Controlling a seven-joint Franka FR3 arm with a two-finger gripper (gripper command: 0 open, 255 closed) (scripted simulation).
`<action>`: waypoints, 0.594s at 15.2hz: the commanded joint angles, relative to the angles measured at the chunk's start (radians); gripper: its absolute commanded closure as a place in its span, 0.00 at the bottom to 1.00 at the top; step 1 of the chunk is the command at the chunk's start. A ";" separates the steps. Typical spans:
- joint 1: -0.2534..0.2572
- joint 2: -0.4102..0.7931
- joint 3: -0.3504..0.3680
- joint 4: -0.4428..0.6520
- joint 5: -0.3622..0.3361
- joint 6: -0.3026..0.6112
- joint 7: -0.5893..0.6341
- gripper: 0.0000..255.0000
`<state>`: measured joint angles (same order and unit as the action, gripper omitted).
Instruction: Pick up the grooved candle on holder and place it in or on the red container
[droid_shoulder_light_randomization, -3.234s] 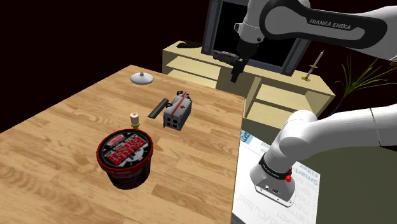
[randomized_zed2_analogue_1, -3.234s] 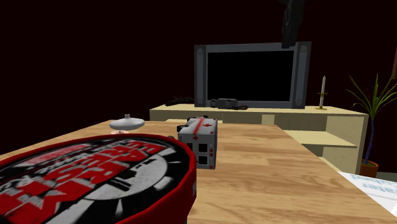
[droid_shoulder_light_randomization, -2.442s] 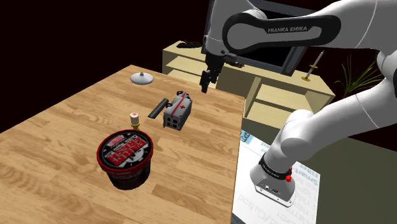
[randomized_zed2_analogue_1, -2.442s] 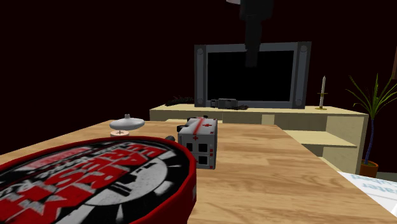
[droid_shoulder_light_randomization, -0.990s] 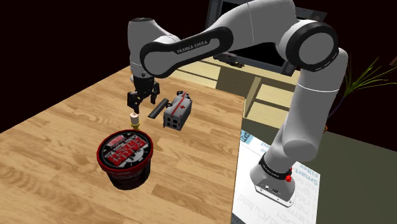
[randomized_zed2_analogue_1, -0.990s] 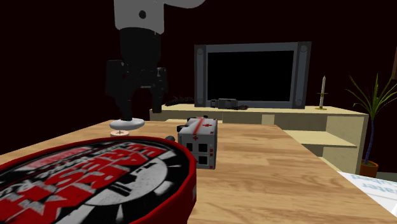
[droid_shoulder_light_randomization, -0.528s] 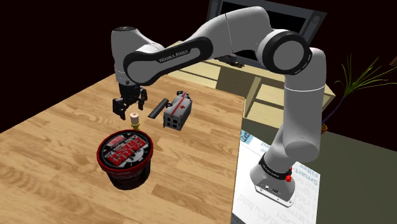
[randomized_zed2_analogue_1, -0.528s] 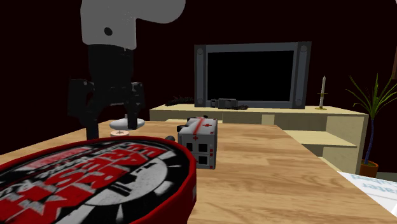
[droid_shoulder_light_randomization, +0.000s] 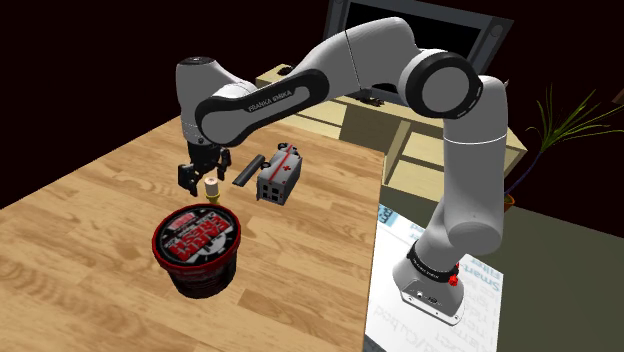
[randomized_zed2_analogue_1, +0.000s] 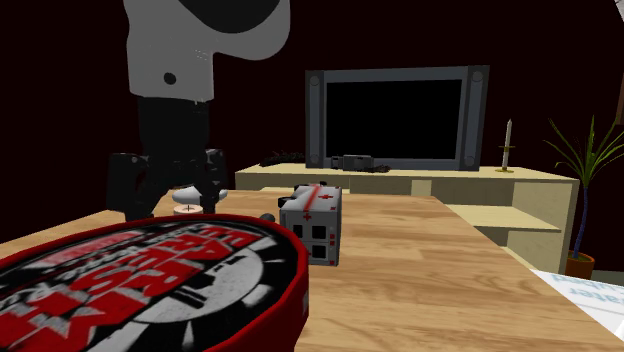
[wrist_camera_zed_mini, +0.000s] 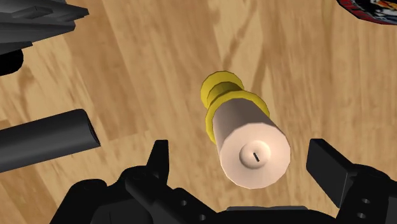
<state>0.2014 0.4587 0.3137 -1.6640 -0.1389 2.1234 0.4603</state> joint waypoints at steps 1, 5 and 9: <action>0.000 0.000 0.000 -0.001 0.000 0.001 0.000 0.00; 0.000 0.000 0.000 -0.001 0.000 0.001 0.000 1.00; 0.000 0.000 0.000 0.000 0.000 0.001 0.000 1.00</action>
<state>0.2018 0.4585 0.3140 -1.6640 -0.1390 2.1247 0.4606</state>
